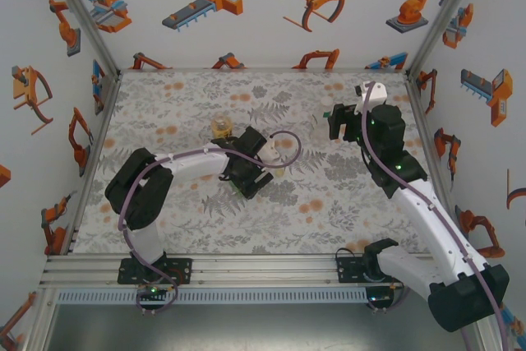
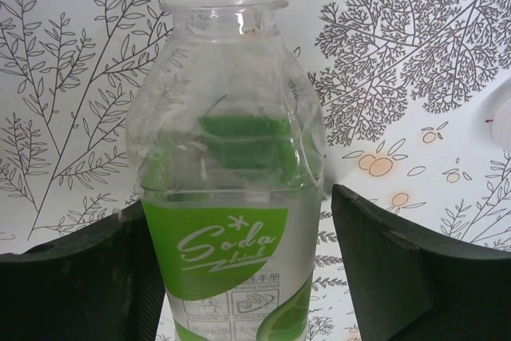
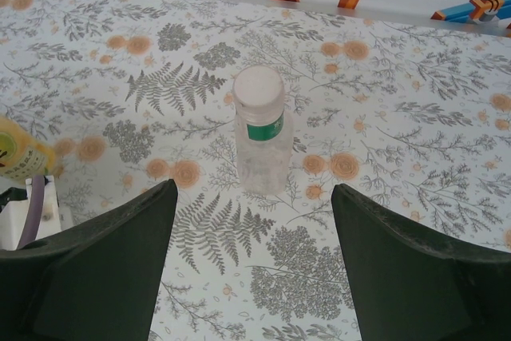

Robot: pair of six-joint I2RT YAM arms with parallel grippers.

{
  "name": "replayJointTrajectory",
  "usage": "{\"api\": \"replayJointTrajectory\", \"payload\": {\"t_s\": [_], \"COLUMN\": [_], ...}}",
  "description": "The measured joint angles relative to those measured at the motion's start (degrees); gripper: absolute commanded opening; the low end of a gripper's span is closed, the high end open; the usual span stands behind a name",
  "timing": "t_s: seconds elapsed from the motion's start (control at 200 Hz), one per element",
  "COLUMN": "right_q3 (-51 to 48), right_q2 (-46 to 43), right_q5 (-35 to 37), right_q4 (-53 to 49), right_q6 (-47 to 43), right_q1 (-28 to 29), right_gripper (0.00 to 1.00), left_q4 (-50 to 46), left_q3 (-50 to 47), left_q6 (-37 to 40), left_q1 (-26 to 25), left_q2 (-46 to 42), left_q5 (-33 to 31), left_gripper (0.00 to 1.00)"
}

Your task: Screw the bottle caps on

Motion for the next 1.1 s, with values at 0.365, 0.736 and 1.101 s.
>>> {"api": "replayJointTrajectory", "payload": {"t_s": [0.365,0.736,1.101], "right_q3": [0.0,0.0,0.0], "right_q2": [-0.6,-1.4,-4.6], "right_q5": [0.0,-0.2,-1.7], "right_q4": [0.0,-0.2,-3.2], "right_q6": [0.2,0.4,2.0], "right_q1": [0.0,0.0,0.0], "right_gripper": [0.70,0.70,0.66], "left_q4": [1.6,2.0,3.8], "left_q3": [-0.3,-1.0,-5.8], "left_q6": [-0.1,-0.1,0.5], "left_q1": [0.8,1.0,-0.1], "left_q2": [0.0,-0.9,-16.9], "left_q5": [0.6,0.5,2.3], "left_gripper": [0.65,0.44,0.26]}}
